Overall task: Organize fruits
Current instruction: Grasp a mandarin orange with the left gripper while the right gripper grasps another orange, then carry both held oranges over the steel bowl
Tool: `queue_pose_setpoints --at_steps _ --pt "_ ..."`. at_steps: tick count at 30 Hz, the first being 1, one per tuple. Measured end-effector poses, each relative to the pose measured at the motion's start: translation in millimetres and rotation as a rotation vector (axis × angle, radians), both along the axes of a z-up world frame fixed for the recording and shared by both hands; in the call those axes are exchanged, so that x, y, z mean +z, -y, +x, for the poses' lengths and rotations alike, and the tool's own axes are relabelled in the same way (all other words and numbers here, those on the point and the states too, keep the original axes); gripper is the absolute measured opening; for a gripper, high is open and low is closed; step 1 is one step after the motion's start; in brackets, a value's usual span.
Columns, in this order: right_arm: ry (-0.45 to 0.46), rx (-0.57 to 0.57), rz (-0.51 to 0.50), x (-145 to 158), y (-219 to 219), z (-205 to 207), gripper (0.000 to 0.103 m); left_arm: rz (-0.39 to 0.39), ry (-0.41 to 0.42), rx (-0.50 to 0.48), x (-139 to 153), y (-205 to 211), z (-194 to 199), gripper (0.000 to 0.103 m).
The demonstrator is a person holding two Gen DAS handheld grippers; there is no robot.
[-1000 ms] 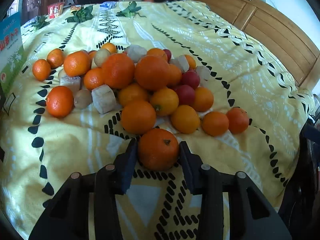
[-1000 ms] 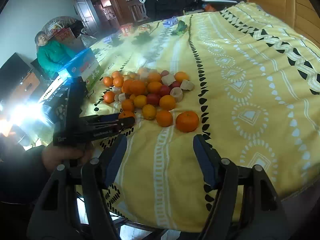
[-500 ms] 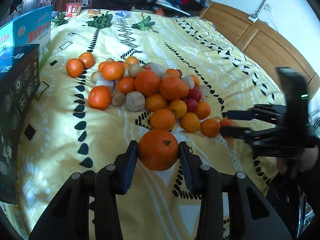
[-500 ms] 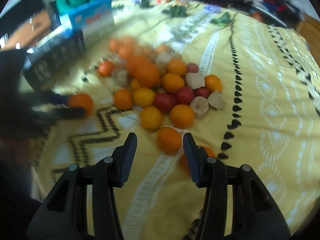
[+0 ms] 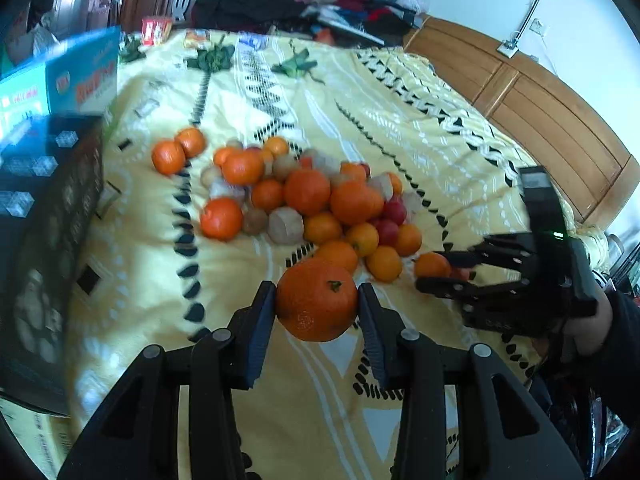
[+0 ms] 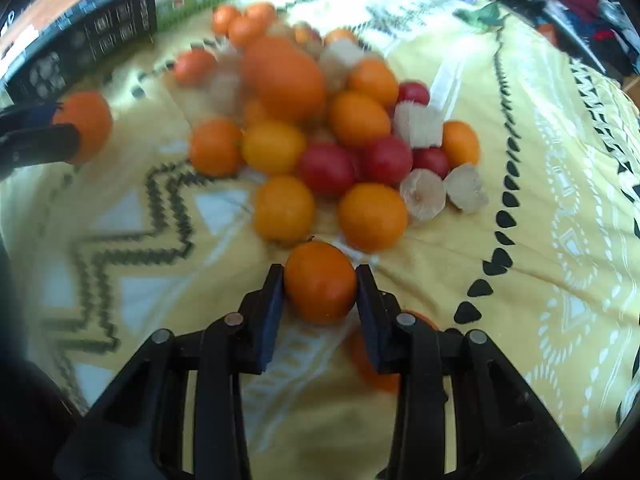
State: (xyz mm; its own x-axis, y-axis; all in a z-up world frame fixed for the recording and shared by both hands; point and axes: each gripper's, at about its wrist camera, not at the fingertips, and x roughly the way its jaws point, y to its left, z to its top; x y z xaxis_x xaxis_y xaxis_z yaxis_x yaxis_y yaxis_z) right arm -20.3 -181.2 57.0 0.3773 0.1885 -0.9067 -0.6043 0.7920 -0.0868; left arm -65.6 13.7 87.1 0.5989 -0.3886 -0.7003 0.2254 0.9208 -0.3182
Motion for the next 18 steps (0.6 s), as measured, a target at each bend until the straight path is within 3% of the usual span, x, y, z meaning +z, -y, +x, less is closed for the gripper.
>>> queue_pose_setpoints --at_steps 9,15,18 --pt "0.162 -0.231 0.223 67.5 14.4 -38.4 0.036 0.132 0.093 0.088 51.0 0.3 3.5 0.043" --pt "0.276 -0.266 0.270 108.9 7.4 -38.0 0.036 0.222 0.179 0.151 86.7 -4.8 -1.2 0.043" --pt "0.316 -0.263 0.290 124.6 4.0 -37.7 0.036 0.231 0.199 0.179 98.6 -12.6 -3.6 0.043"
